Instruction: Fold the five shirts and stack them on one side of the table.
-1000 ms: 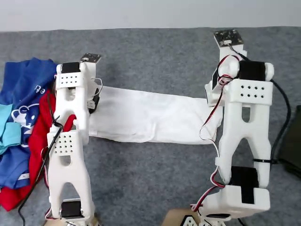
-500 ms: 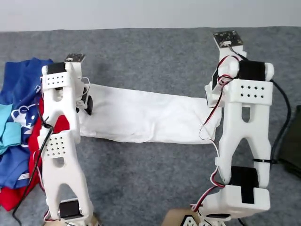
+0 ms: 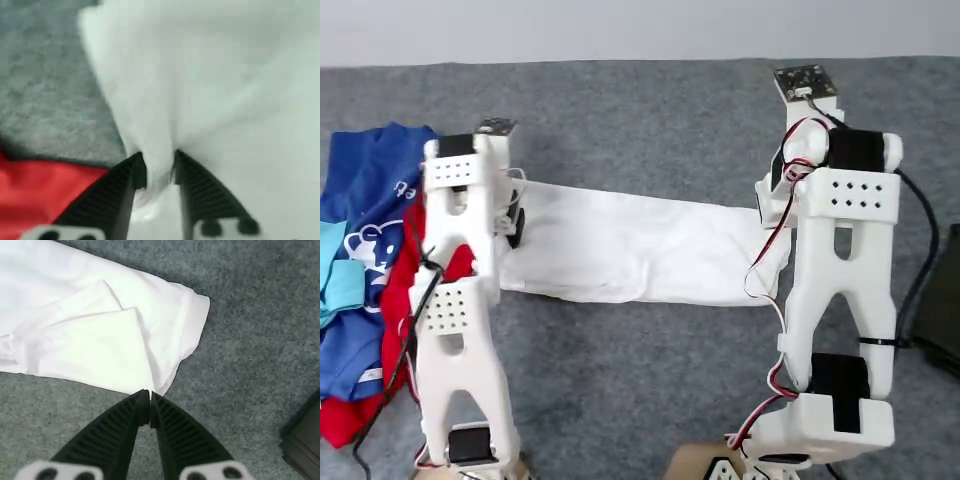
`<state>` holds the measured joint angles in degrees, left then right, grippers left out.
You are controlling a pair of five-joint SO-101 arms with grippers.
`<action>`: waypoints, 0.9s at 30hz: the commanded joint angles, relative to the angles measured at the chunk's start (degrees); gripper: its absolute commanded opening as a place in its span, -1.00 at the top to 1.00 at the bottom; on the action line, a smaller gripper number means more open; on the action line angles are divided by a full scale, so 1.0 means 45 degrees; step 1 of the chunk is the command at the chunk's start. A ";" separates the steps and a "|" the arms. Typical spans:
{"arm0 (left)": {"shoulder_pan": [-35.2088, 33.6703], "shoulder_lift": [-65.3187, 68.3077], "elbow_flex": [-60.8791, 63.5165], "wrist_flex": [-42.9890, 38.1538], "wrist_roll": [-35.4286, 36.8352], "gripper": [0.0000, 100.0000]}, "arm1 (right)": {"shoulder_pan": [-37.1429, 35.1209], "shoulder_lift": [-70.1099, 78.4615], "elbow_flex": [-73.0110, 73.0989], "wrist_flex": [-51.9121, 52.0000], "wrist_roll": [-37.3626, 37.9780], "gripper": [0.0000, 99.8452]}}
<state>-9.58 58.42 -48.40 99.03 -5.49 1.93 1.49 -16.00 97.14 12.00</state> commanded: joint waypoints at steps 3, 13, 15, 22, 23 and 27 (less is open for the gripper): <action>0.0586 -0.0410 0.0049 0.0352 0.0117 1.00 | 0.0107 -0.0694 -0.0371 0.0459 0.0059 0.98; -0.0586 -0.3438 0.1299 0.0352 0.0020 1.00 | 0.1280 -0.1944 -0.0371 0.0928 0.0527 0.98; -0.1211 -0.3888 0.1534 0.0352 -0.0332 1.00 | 0.1260 -0.2413 -0.0352 0.0967 0.1328 0.98; -0.2833 -0.4689 0.1709 0.0352 -0.1289 1.00 | 0.1377 -0.3272 -0.0293 0.1026 0.2110 0.98; -0.2950 -0.4767 0.1709 0.0352 -0.1348 1.00 | 0.1436 -0.3292 -0.0293 0.1026 0.2110 0.98; -0.2989 -0.5177 0.1924 0.0371 -0.1407 1.00 | 0.1651 -0.3331 -0.0274 0.1045 0.2110 0.98</action>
<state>-22.68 40.04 -40.22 99.03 -11.21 8.35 -11.08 -16.00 100.22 20.97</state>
